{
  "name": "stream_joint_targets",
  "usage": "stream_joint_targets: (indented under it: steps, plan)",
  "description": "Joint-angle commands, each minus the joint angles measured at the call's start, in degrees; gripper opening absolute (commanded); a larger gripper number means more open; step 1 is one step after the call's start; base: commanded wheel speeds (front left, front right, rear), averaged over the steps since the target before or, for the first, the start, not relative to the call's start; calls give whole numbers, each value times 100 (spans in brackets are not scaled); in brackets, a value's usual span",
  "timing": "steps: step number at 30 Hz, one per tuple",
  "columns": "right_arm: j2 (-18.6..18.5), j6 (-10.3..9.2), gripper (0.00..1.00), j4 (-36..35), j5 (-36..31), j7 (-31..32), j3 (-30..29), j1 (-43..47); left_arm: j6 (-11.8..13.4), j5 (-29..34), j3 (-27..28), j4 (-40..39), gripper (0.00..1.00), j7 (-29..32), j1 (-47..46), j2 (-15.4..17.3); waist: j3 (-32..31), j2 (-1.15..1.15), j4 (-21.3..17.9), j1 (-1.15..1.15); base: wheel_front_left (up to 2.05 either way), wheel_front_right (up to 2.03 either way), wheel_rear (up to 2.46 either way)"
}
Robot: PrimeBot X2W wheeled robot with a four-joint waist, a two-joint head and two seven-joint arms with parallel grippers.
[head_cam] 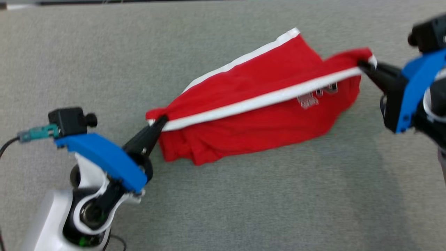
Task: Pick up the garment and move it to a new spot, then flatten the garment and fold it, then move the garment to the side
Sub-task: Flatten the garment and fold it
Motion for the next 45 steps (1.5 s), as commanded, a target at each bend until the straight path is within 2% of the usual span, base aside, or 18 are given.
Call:
stream_joint_targets:
  steps: [1, 11, 12, 13, 14, 18, 20, 24, 30, 32, 36, 41, 45]
  plan:
    - [1, -3, 0, 302, 44, -126, 116, -370, -29, -16, 9, 243, 0, -36, -289, -121, 327, 0, 320, -1, 0, 0, 0]
    - [129, -2, 2, 1866, 124, -862, 588, -1496, -322, -45, -143, 1301, 0, -279, -871, -604, 598, 0, 733, -1, 0, 0, 0]
    - [149, -1, 91, 1993, 159, -930, 630, -1542, -350, -56, -137, 1379, 30, -325, -891, -650, 597, 0, 759, -1, 0, 0, 0]
    - [153, -2, 100, 2099, 179, -1007, 661, -1577, -390, -59, -145, 1443, 89, -358, -907, -688, 589, 0, 783, -1, 0, 0, 0]
    - [152, -2, 100, 2196, 222, -1075, 699, -1606, -414, -60, -152, 1497, 100, -401, -915, -720, 574, 0, 797, -1, 0, 0, 0]
    - [121, -1, 100, 2438, 441, -1408, 825, -1541, -586, 7, -118, 1653, 100, -661, -801, -780, 392, 0, 790, -1, 0, 0, 0]
    - [63, -2, 100, 2493, 547, -1585, 853, -1404, -719, 200, -64, 1650, 100, -1030, -706, -750, 249, 0, 748, -1, 0, 0, 0]
    - [-83, -1, 100, 2532, 734, -1861, 917, -1053, -902, 970, -100, 1696, 100, -2126, -385, -707, -85, 0, 651, -1, 0, 0, 0]
    - [-272, -2, 100, 2683, 762, -2217, 663, -429, -821, 2434, -341, 2195, 100, -3876, -122, -636, -426, 0, 657, -1, 0, 0, 0]
    - [-246, -1, 100, 2726, 755, -2292, 522, -248, -829, 2877, -464, 2526, 100, -4215, -234, -650, -459, 0, 716, -1, 0, 0, 0]
    - [-130, -1, 100, 2779, 671, -2399, 249, -64, -976, 3486, -508, 2973, 100, -4403, -412, -815, -444, 0, 802, -1, 0, 0, 0]
    - [99, -1, 100, 3016, 416, -2490, -9, -284, -1166, 4089, 3, 2719, 100, -4406, -302, -1205, -292, 0, 957, -1, 0, 0, 0]
    - [325, -1, 100, 3483, 53, -2604, -197, -546, -1317, 4420, 311, 2630, 100, -4407, -188, -1419, -173, 0, 1111, -1, 0, 0, 0]
